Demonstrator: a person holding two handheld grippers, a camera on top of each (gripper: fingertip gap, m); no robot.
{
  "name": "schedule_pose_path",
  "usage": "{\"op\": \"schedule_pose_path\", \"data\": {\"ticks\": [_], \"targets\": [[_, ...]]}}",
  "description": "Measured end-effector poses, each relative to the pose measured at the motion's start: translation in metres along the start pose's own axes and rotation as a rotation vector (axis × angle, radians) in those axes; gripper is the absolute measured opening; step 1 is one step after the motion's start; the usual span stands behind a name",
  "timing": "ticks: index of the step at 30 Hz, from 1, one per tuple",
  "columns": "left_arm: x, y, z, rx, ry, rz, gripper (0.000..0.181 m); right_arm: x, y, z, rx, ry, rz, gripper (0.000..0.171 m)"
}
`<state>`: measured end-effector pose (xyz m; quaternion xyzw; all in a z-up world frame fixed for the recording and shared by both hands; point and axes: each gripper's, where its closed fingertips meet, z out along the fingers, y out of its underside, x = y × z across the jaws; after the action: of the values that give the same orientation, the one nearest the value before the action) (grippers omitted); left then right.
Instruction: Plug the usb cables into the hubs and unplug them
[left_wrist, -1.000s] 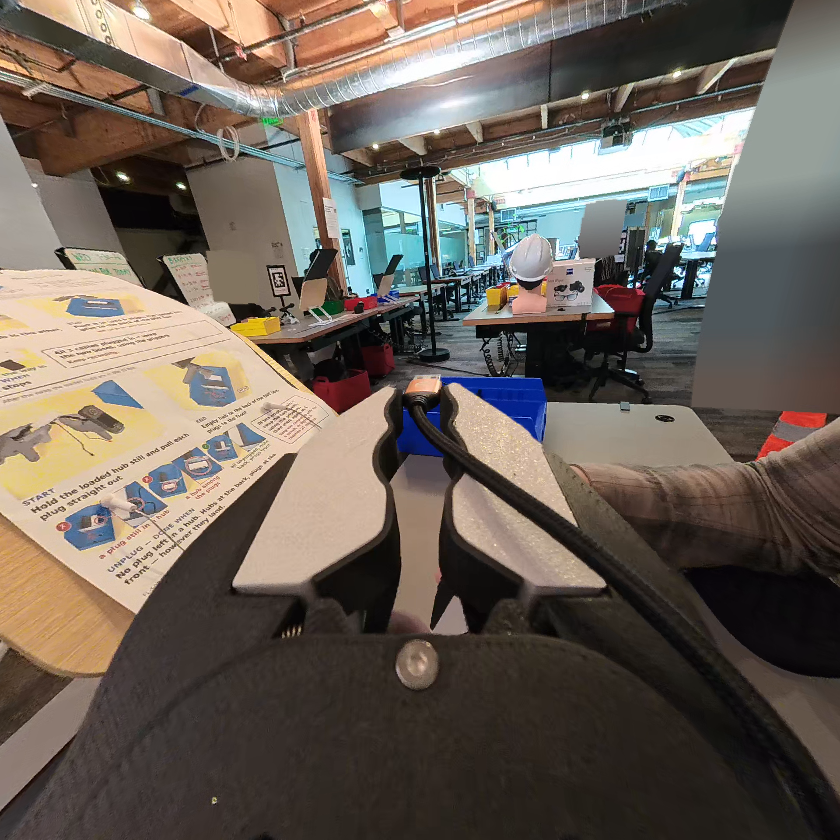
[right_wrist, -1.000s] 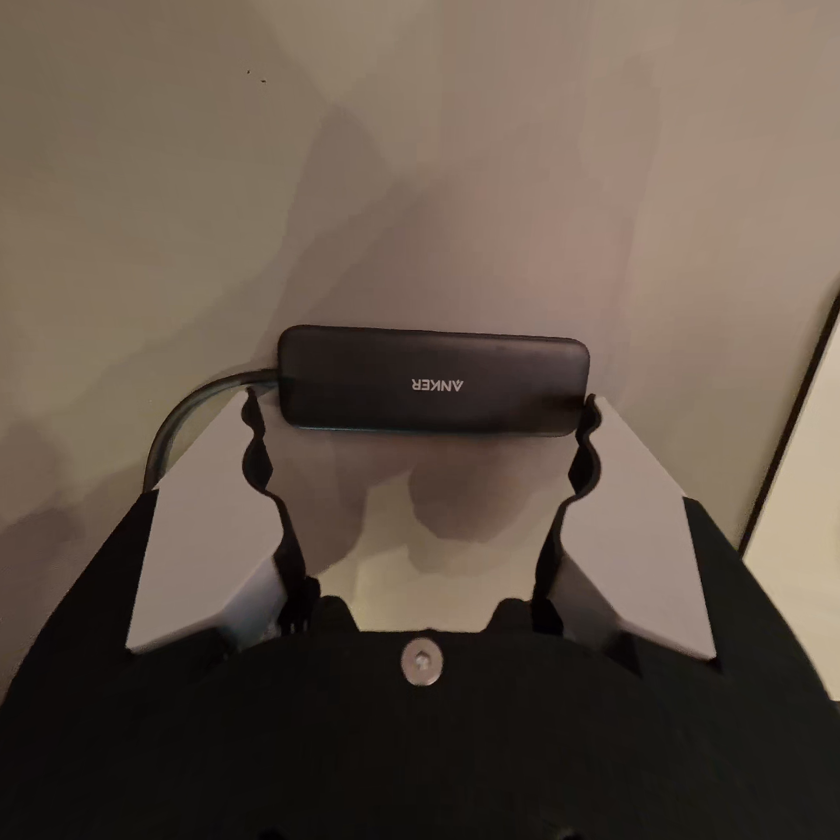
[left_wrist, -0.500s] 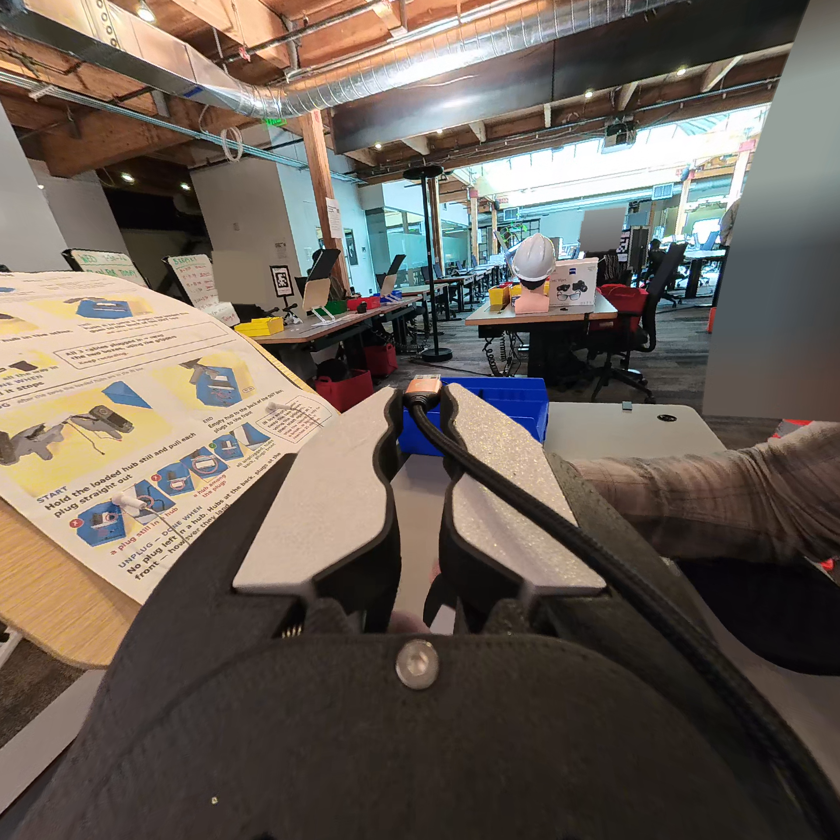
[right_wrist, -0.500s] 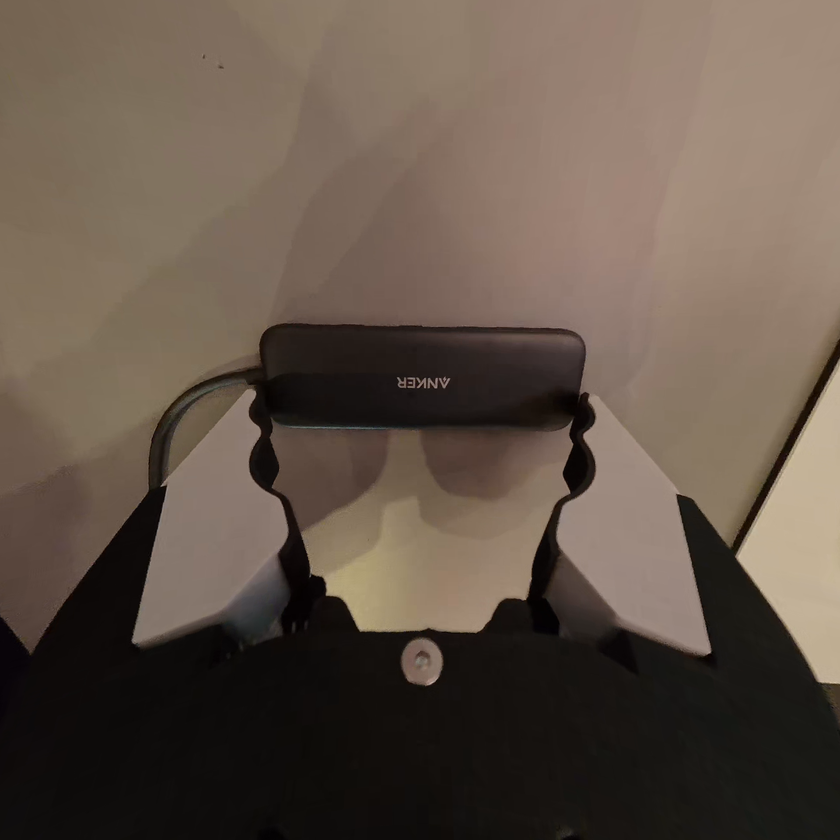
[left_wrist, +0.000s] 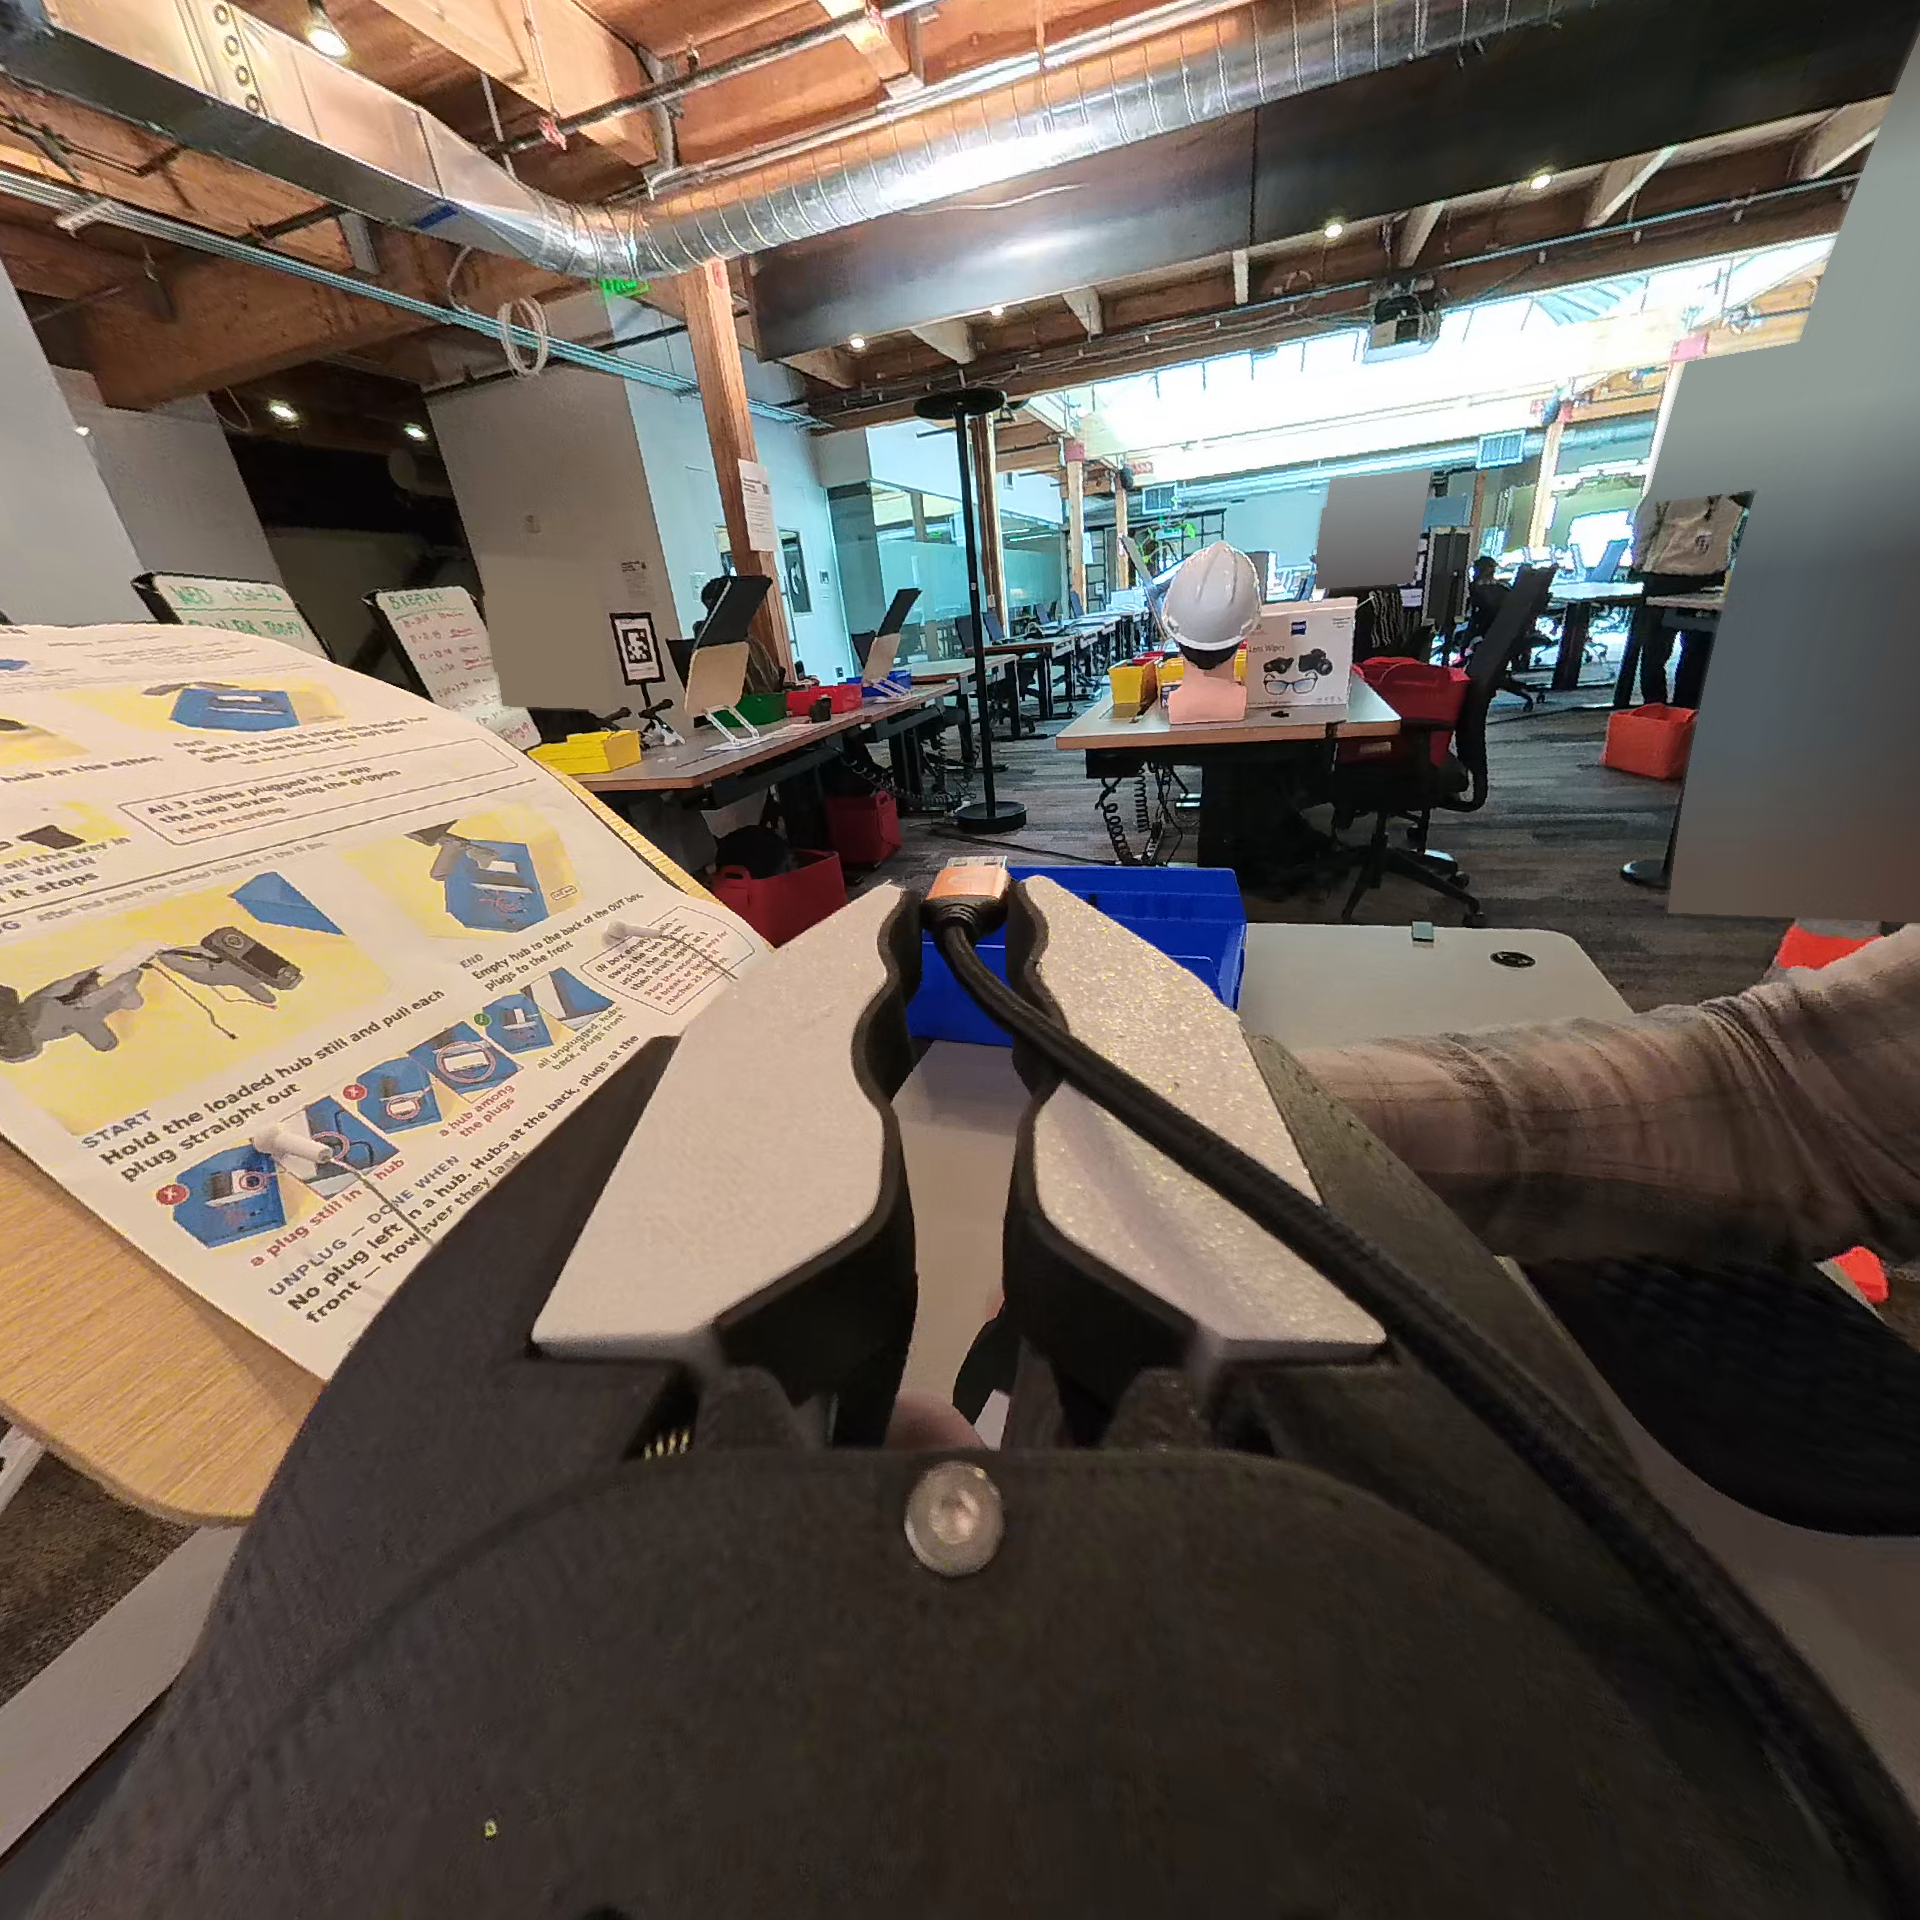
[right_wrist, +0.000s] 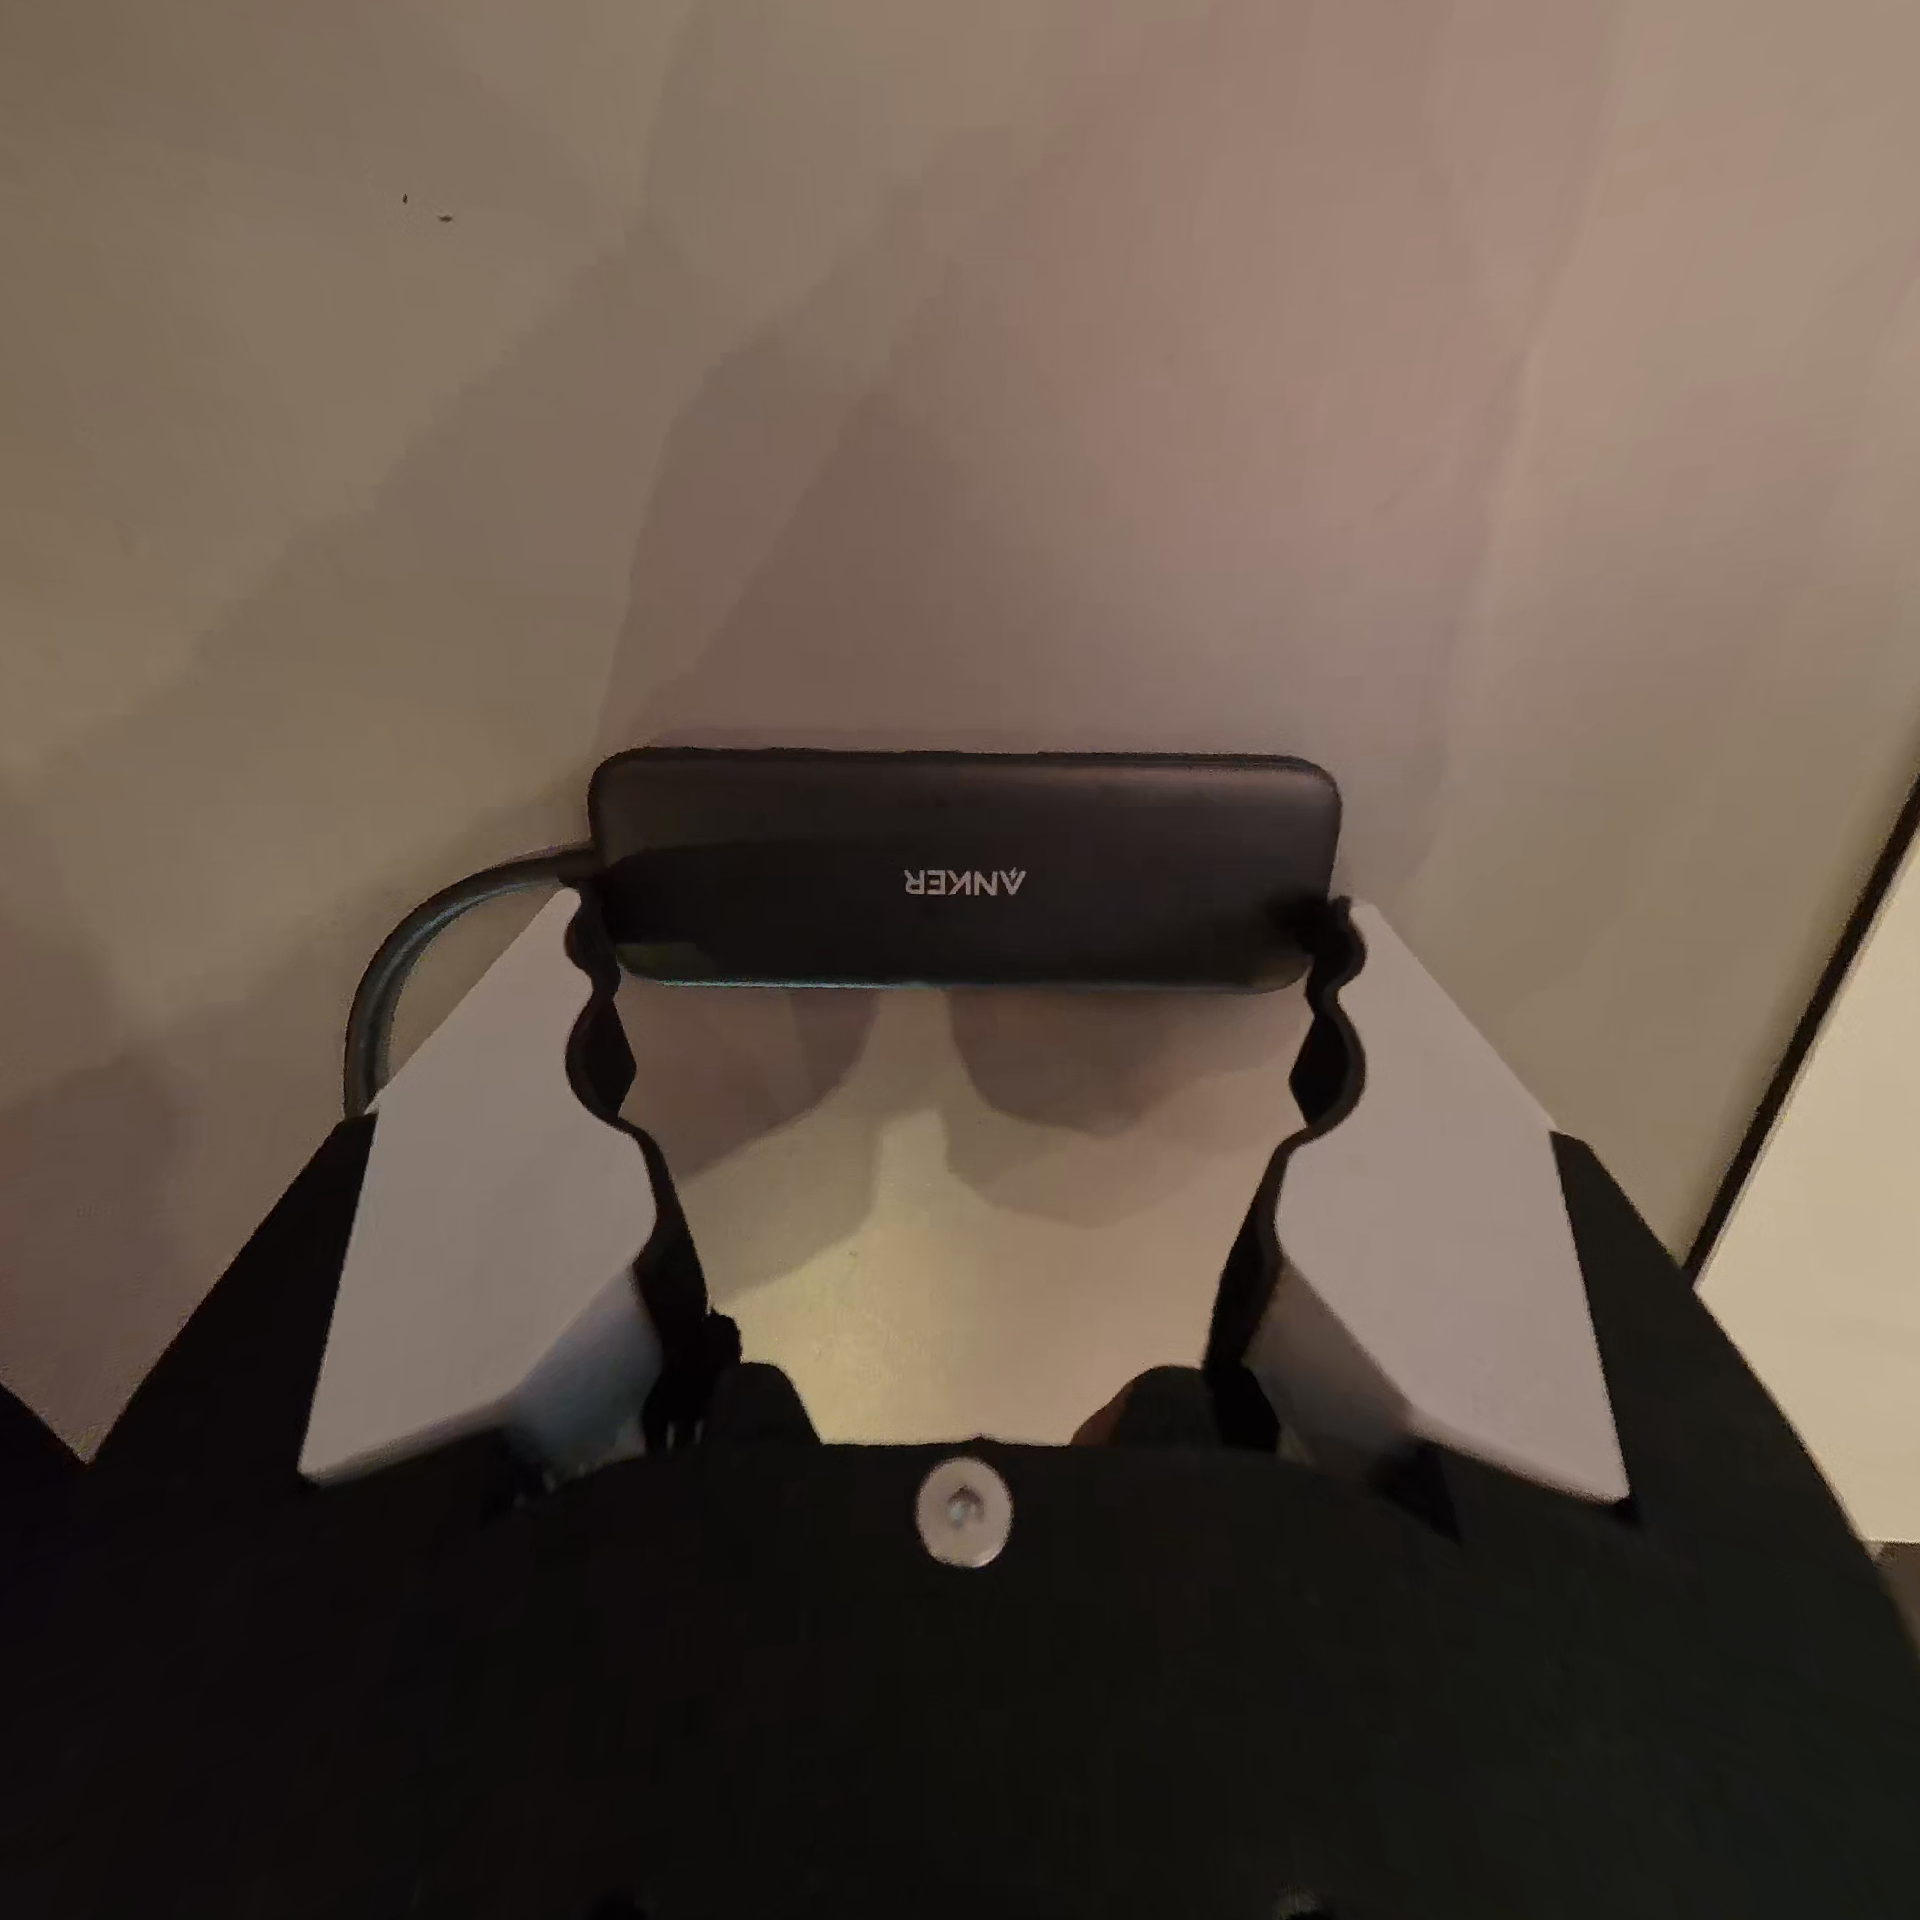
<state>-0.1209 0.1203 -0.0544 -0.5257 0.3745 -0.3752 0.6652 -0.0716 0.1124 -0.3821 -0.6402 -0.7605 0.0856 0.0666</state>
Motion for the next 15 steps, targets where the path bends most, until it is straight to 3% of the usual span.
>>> {"op": "schedule_pose_path", "data": {"ticks": [12, 15], "targets": [[-0.006, -0.002, -0.008, 0.028, -0.009, -0.022, 0.015, 0.0, 0.01, -0.004, 0.04, -0.004, -0.014, 0.128], [-0.006, -0.001, -0.007, 0.021, -0.01, -0.017, 0.015, -0.005, 0.006, -0.015, 0.129, -0.034, 0.001, 0.128]]}}
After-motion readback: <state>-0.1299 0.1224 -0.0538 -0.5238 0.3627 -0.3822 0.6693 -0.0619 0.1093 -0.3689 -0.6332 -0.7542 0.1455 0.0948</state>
